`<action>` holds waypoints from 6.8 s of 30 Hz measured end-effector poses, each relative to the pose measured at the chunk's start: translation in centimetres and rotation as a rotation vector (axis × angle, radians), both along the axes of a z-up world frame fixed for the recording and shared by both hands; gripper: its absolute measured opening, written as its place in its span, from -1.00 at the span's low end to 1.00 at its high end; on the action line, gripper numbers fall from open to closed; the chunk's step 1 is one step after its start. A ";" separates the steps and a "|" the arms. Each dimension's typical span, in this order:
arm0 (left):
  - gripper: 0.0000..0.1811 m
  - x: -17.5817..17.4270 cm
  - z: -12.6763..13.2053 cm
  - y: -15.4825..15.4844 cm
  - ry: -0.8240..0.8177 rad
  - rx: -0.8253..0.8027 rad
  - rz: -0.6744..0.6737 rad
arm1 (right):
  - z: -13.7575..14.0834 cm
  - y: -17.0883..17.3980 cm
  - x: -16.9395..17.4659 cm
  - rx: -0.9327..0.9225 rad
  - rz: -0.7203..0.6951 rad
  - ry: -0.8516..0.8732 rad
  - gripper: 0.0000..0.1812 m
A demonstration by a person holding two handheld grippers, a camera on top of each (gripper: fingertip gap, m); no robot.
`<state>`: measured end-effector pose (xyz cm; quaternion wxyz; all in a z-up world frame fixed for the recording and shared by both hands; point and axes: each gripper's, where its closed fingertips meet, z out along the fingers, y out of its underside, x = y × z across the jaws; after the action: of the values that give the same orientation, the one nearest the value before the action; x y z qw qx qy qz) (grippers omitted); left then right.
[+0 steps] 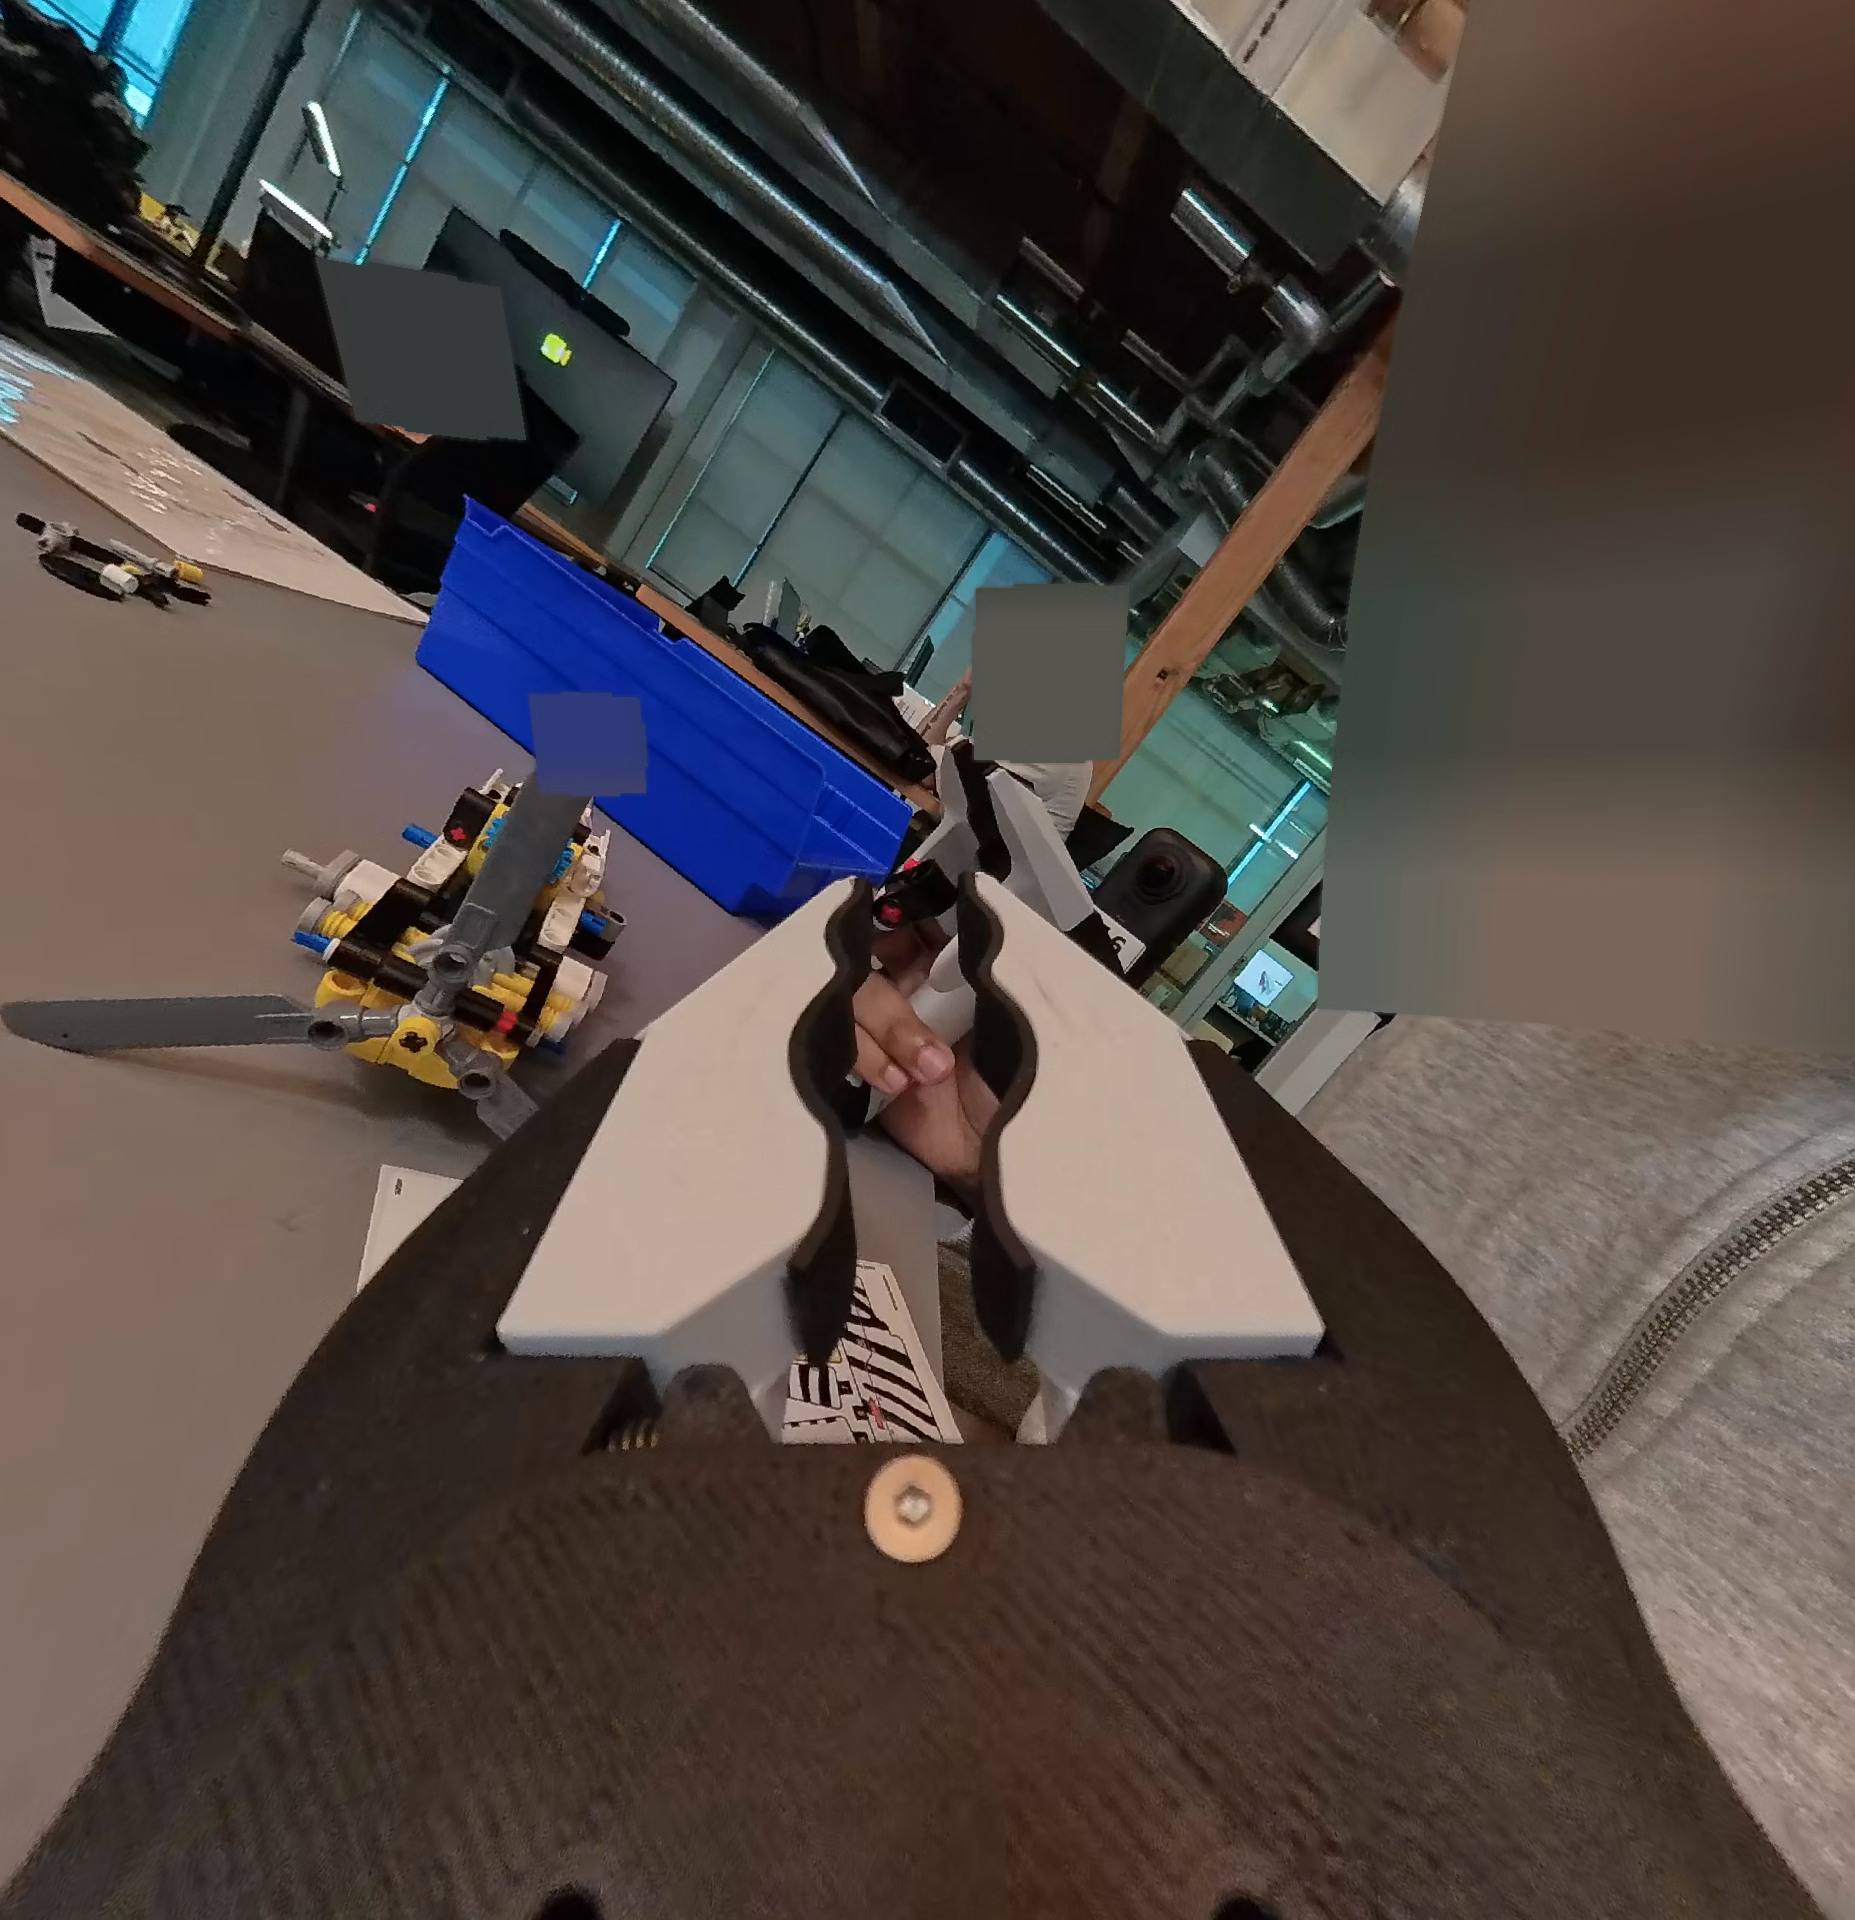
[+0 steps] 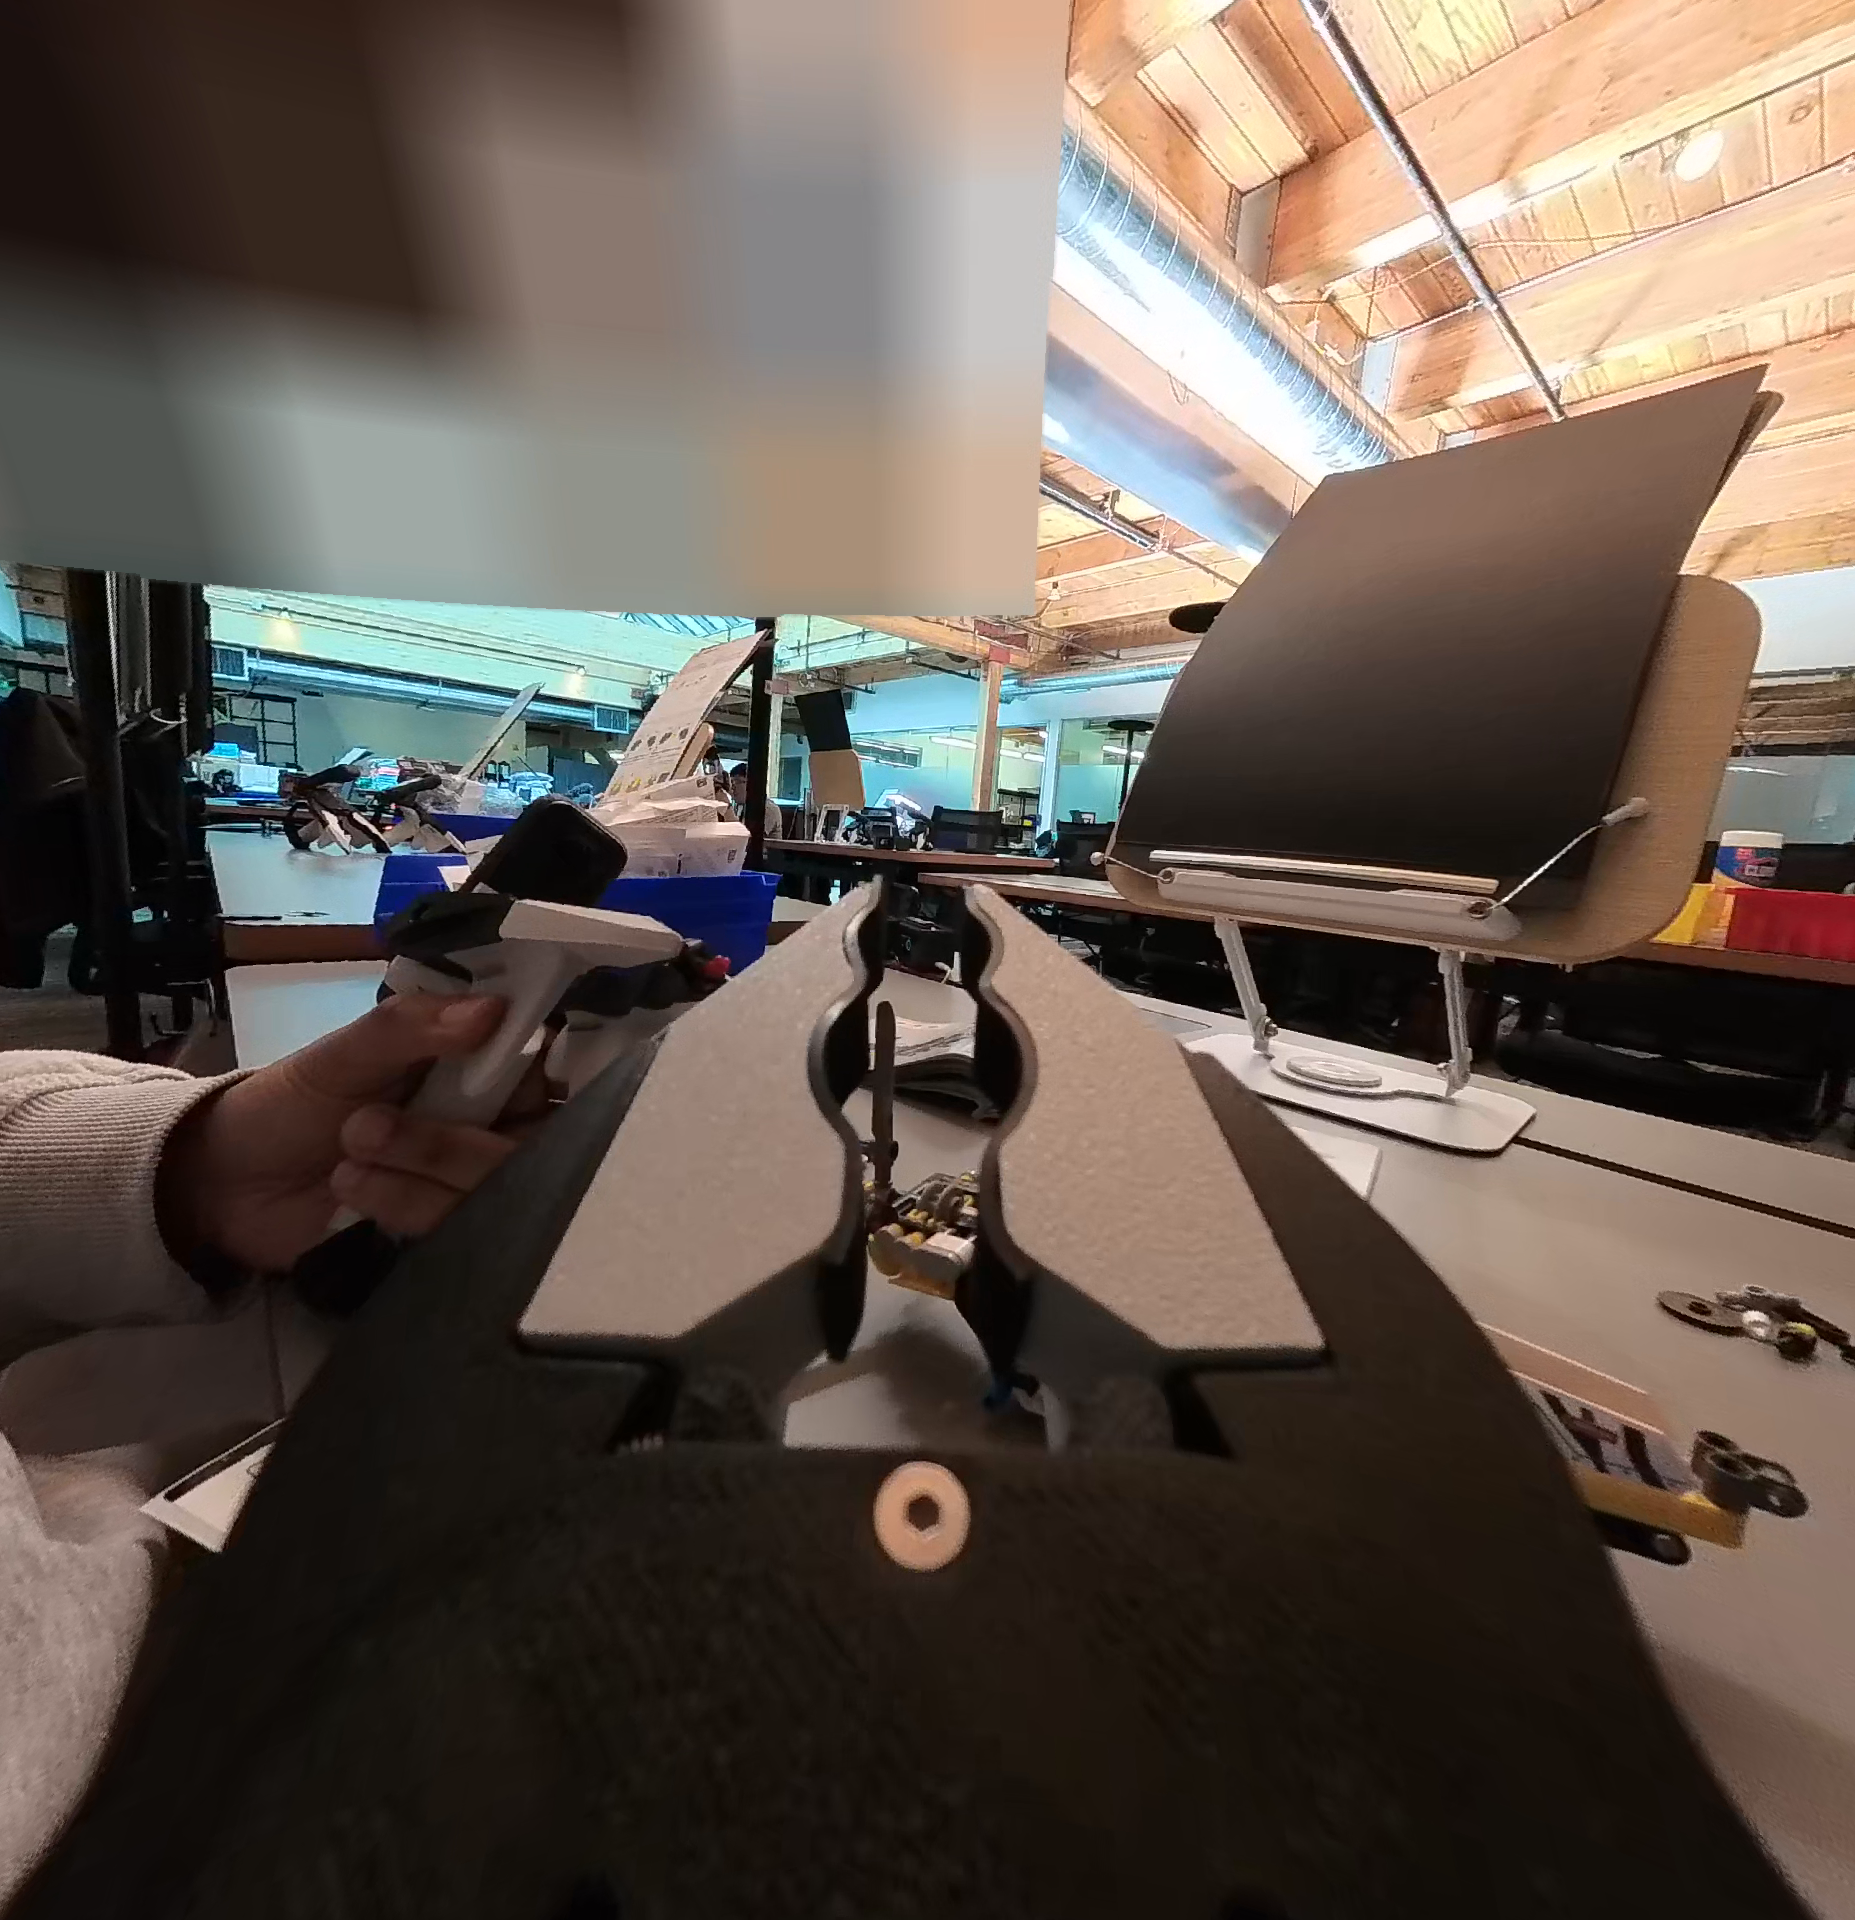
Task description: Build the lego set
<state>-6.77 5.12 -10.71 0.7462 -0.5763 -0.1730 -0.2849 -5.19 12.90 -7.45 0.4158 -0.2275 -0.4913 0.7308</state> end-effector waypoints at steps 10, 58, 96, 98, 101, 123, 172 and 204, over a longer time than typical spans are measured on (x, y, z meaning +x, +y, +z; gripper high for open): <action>-0.85 -0.1 -0.1 0.0 -0.009 -0.003 0.000 | 0.0 0.0 0.0 0.000 -0.005 0.001 -0.89; -0.85 2.7 -0.1 0.7 0.042 -0.018 -0.150 | -3.6 -6.3 1.0 0.361 0.151 -0.107 -0.72; -0.80 3.7 -0.5 1.2 0.013 -0.040 -0.222 | -3.4 -7.4 1.7 0.232 0.321 -0.234 -0.98; -0.72 4.0 -0.5 1.3 0.027 -0.044 -0.230 | -3.1 -7.2 1.9 0.190 0.359 -0.255 -0.98; -0.77 4.6 -0.4 1.3 0.073 -0.053 -0.235 | -3.0 -7.2 2.2 0.118 0.445 -0.326 -0.98; -0.95 5.3 -0.4 1.3 0.102 -0.051 -0.265 | -3.5 -6.9 3.3 -0.010 0.653 -0.525 -0.98; -0.94 -4.7 -7.0 9.2 0.610 -0.891 0.321 | -3.2 2.5 -1.5 -0.030 0.110 -0.414 -0.86; -0.94 -0.8 -4.3 7.5 1.273 -0.746 0.483 | -6.6 -1.1 -1.5 0.158 0.129 -0.713 -0.88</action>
<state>-7.60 12.64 -14.97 0.4999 -0.7884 0.0839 0.3487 -6.65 11.76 -14.01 0.1875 -0.4036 -0.6735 0.5902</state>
